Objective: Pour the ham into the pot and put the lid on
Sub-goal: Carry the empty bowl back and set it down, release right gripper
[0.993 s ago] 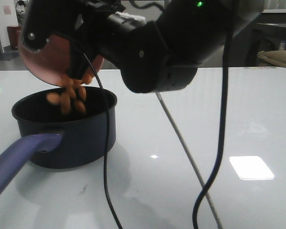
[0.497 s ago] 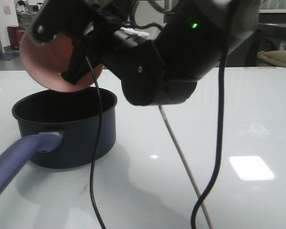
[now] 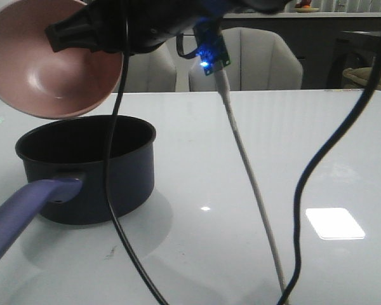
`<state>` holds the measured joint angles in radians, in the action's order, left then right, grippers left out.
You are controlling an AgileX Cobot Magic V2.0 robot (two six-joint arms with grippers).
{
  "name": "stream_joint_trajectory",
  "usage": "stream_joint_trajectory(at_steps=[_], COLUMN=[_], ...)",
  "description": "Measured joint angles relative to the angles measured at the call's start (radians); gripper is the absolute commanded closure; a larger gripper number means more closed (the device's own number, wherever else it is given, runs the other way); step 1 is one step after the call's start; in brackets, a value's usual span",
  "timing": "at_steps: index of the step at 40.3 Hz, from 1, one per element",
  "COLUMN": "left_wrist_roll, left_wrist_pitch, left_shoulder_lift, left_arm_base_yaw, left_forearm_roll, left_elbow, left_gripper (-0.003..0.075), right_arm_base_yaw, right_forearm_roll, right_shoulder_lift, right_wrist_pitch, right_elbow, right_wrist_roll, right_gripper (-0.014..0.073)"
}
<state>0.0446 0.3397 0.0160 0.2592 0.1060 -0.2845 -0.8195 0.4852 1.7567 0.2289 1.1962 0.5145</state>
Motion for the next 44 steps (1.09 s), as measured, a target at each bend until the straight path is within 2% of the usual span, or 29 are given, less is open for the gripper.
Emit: stream_joint_trajectory(at_steps=[9, 17, 25, 34, 44], left_wrist_roll=[0.000, 0.000, 0.000, 0.000, 0.000], left_wrist_pitch=[0.000, 0.000, 0.000, 0.000, 0.000], left_shoulder_lift=[0.000, 0.000, 0.000, 0.000, 0.000], left_arm_base_yaw=[0.000, 0.000, 0.000, 0.000, 0.000], left_forearm_roll=[0.000, 0.000, 0.000, 0.000, 0.000], left_elbow=[0.000, 0.000, 0.000, 0.000, 0.000], left_gripper=[0.0083, 0.0083, 0.0083, 0.0083, 0.0083], right_arm_base_yaw=[0.123, 0.298, 0.483, 0.625, 0.669], right_forearm_roll=[0.006, -0.002, -0.016, -0.021, -0.023], right_shoulder_lift=[-0.135, -0.207, -0.183, -0.069, 0.058], right_wrist_pitch=[-0.370, -0.562, -0.780, -0.865, -0.865], right_elbow=[0.000, 0.000, 0.000, 0.000, 0.002], right_wrist_roll=[-0.003, -0.007, -0.035, -0.054, -0.059], right_gripper=[0.0459, 0.0459, 0.0459, 0.0459, 0.0459])
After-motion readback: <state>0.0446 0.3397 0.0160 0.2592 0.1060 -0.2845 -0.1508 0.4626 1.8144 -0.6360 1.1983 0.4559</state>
